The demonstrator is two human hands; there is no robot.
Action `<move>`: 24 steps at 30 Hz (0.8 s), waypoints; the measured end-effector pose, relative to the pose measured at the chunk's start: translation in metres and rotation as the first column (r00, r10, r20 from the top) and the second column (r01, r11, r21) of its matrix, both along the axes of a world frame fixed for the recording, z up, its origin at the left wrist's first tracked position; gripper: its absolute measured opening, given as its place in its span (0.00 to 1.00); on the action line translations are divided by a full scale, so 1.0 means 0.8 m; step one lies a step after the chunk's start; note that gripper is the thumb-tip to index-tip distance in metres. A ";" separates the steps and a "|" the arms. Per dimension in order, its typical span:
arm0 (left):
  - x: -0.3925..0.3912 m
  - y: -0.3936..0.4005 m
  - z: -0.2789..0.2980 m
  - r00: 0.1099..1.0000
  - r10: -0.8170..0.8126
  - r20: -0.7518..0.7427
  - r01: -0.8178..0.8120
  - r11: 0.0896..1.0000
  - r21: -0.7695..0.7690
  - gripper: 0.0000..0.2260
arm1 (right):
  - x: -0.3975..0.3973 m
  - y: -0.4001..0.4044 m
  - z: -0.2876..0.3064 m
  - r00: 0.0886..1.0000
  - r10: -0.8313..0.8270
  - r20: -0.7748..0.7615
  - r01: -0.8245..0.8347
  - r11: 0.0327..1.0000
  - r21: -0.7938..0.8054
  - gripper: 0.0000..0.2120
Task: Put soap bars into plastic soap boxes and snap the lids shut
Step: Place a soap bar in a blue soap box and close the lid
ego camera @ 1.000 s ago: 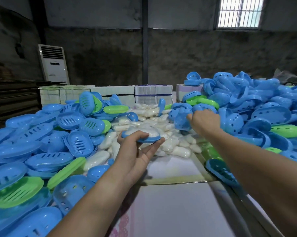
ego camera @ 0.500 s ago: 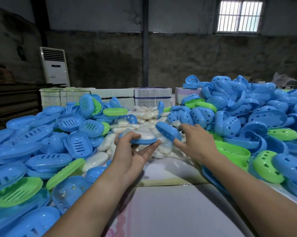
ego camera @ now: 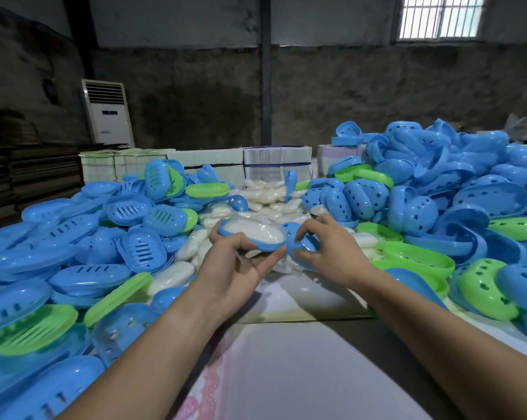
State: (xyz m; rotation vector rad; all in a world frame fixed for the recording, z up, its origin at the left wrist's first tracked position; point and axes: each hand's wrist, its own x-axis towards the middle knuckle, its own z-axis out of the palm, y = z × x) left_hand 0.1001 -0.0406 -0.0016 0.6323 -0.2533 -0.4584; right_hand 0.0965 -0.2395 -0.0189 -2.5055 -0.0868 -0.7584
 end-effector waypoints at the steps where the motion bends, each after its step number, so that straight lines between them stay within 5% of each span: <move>1: -0.002 0.000 -0.001 1.000 -0.009 0.026 0.009 1.000 0.002 0.30 | -0.002 0.000 0.001 1.000 -0.018 -0.024 0.018 1.000 -0.011 0.16; 4: -0.007 0.000 -0.001 0.990 -0.079 0.114 0.077 0.997 0.018 0.31 | -0.005 -0.002 0.004 0.991 -0.029 -0.133 0.032 0.999 0.022 0.29; 7: -0.006 0.000 -0.007 0.973 -0.137 0.188 0.130 0.990 0.048 0.38 | -0.009 -0.001 -0.001 0.982 -0.049 -0.181 0.049 0.999 -0.004 0.33; 11: -0.004 -0.001 -0.009 0.956 -0.179 0.234 0.172 0.984 0.050 0.40 | -0.018 0.004 0.009 0.998 -0.040 -0.040 0.046 0.988 0.151 0.30; 14: -0.002 -0.001 -0.008 0.959 -0.148 0.240 0.138 0.989 0.060 0.38 | -0.030 0.010 0.027 0.999 0.040 0.037 -0.053 0.836 0.547 0.27; 16: 0.000 -0.001 -0.007 0.968 -0.128 0.217 0.123 0.992 0.037 0.35 | -0.036 0.014 0.035 0.990 0.106 0.096 -0.143 0.727 0.672 0.23; 19: 0.002 0.000 -0.007 0.973 -0.117 0.201 0.118 0.993 0.007 0.33 | -0.044 0.025 0.042 0.967 0.202 0.154 -0.250 0.645 0.723 0.21; 24: 0.001 -0.001 -0.009 0.946 -0.118 0.301 0.094 0.991 0.094 0.32 | -0.050 0.043 0.036 0.936 0.306 0.175 -0.342 0.668 0.661 0.21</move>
